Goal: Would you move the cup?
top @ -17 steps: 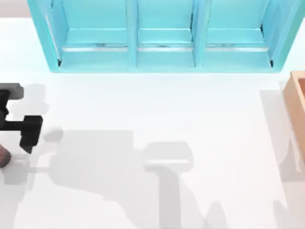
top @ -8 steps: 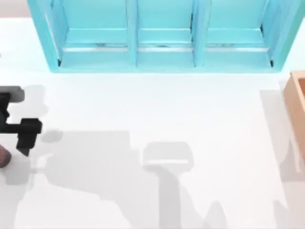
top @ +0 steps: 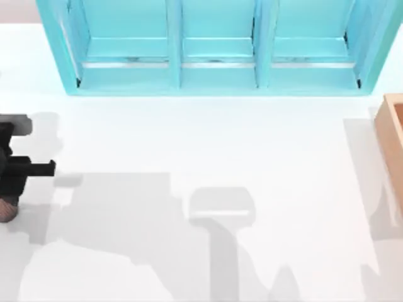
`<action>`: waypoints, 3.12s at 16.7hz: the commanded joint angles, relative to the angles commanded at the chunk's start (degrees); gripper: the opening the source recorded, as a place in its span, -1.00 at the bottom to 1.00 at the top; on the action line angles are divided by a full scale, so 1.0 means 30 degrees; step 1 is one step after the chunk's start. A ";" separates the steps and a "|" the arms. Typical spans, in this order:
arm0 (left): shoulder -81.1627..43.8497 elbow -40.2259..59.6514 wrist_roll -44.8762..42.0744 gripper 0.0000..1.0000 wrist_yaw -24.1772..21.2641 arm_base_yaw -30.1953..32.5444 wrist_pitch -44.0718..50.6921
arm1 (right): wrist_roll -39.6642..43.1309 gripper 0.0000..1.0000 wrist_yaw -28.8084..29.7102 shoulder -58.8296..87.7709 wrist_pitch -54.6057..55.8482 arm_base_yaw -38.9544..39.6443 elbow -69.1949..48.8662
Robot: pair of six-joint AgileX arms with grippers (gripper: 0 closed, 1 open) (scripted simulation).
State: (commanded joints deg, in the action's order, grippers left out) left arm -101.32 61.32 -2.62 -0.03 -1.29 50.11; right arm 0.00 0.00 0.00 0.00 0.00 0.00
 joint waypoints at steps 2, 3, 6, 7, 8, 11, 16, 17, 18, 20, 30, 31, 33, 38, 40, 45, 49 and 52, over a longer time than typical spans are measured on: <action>0.0000 0.0000 0.0000 -1.00 0.0000 0.0000 0.0000 | 0.0000 1.00 0.0000 0.0000 0.0000 0.0000 0.0000; 0.0000 0.0000 0.0000 -1.00 0.0000 0.0000 0.0000 | 0.0000 1.00 0.0000 0.0000 0.0000 0.0000 0.0000; 0.0000 0.0000 0.0000 -1.00 0.0000 0.0000 0.0000 | 0.0000 1.00 0.0000 0.0000 0.0000 0.0000 0.0000; 0.0000 0.0000 0.0000 -1.00 0.0000 0.0000 0.0000 | 0.0000 1.00 0.0000 0.0000 0.0000 0.0000 0.0000; 0.0000 0.0000 0.0000 -1.00 0.0000 0.0000 0.0000 | 0.0000 1.00 0.0000 0.0000 0.0000 0.0000 0.0000; 0.0004 0.0030 -0.0049 -1.00 0.0001 -0.0013 0.0019 | 0.0000 1.00 0.0000 0.0000 0.0000 0.0000 0.0000; -0.0765 0.1969 -0.2607 -1.00 -0.0306 -0.3015 0.1165 | 0.0000 1.00 0.0000 0.0000 0.0000 0.0000 0.0000; -0.1036 0.2644 -0.3440 -1.00 -0.0393 -0.4040 0.1583 | 0.0000 1.00 0.0000 0.0000 0.0000 0.0000 0.0000; -0.1341 0.3383 -0.4318 -1.00 -0.0478 -0.5105 0.2054 | 0.0000 1.00 0.0000 0.0000 0.0000 0.0000 0.0000; -0.2017 0.4966 -0.6092 -1.00 -0.0630 -0.7109 0.3114 | 0.0000 1.00 0.0000 0.0000 0.0000 0.0000 0.0000; -0.4757 1.1741 -1.1625 -1.00 -0.0955 -1.1722 0.7973 | 0.0000 1.00 0.0000 0.0000 0.0000 0.0000 0.0000; -0.4835 1.1994 -1.1742 -1.00 -0.0960 -1.1732 0.8160 | 0.0000 1.00 0.0000 0.0000 0.0000 0.0000 0.0000; -0.4882 1.2154 -1.1808 -1.00 -0.0963 -1.1722 0.8279 | 0.0000 1.00 0.0000 0.0000 0.0000 0.0000 0.0000; -0.4919 1.1797 -1.1842 -1.00 -0.0935 -1.1667 0.7902 | 0.0000 1.00 0.0000 0.0000 0.0000 0.0000 0.0000; -0.5176 1.0983 -1.1918 -1.00 -0.0944 -1.1692 0.6814 | 0.0000 1.00 0.0000 0.0000 0.0000 0.0000 0.0000; -0.5952 0.8809 -1.2011 -1.00 -0.0958 -1.1907 0.3868 | 0.0000 1.00 0.0000 0.0000 0.0000 0.0000 0.0000; -0.5961 0.8765 -1.2012 -1.00 -0.0960 -1.1910 0.3820 | 0.0000 1.00 0.0000 0.0000 0.0000 0.0000 0.0000; -0.5961 0.8765 -1.2012 -0.55 -0.0960 -1.1910 0.3820 | 0.0000 1.00 0.0000 0.0000 0.0000 0.0000 0.0000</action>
State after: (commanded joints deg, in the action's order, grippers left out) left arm -119.20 87.61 -38.65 -2.91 -37.02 61.57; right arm 0.00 0.00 0.00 0.00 0.00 0.00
